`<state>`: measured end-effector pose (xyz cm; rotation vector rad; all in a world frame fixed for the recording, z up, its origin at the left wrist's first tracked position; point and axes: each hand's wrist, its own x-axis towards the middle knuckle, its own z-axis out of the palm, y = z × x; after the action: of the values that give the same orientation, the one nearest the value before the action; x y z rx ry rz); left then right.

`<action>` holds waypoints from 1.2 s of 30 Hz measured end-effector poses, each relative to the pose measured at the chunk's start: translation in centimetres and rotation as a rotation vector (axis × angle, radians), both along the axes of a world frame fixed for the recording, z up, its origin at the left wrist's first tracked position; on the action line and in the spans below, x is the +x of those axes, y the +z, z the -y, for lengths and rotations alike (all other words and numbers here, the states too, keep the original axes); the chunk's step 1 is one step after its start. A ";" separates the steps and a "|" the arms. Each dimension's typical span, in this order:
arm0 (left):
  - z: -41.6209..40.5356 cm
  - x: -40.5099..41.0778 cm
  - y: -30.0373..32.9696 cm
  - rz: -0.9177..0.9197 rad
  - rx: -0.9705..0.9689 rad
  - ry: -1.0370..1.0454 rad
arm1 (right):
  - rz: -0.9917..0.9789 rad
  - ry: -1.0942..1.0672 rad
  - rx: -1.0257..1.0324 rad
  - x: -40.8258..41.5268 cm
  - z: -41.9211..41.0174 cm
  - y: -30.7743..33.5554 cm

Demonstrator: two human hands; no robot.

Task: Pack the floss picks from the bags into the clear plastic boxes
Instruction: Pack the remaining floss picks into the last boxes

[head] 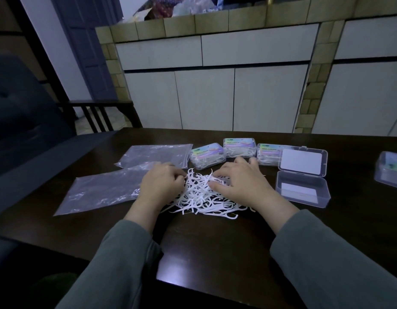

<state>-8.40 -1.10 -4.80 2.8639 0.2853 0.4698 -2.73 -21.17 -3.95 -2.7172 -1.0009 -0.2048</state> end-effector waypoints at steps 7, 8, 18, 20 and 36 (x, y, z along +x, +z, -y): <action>0.5 -0.5 0.0 -0.055 -0.045 -0.151 | -0.073 0.016 -0.012 0.1 1.8 1.1; 0.5 -0.6 0.0 -0.090 -0.049 -0.164 | -0.078 0.017 -0.041 0.0 2.1 1.3; 1.4 -1.9 1.1 -0.075 -0.091 -0.294 | -0.050 0.023 -0.120 -0.8 1.8 1.6; 1.6 -2.0 1.1 -0.026 -0.087 -0.283 | -0.025 0.014 -0.093 -0.8 1.7 1.6; 1.7 -1.8 0.7 0.085 -0.119 -0.222 | 0.121 -0.051 0.199 -0.9 2.2 2.2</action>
<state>-10.23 -2.82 -4.14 2.7090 -0.0192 0.5102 -3.65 -23.40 -1.73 -2.5753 -0.8907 -0.4580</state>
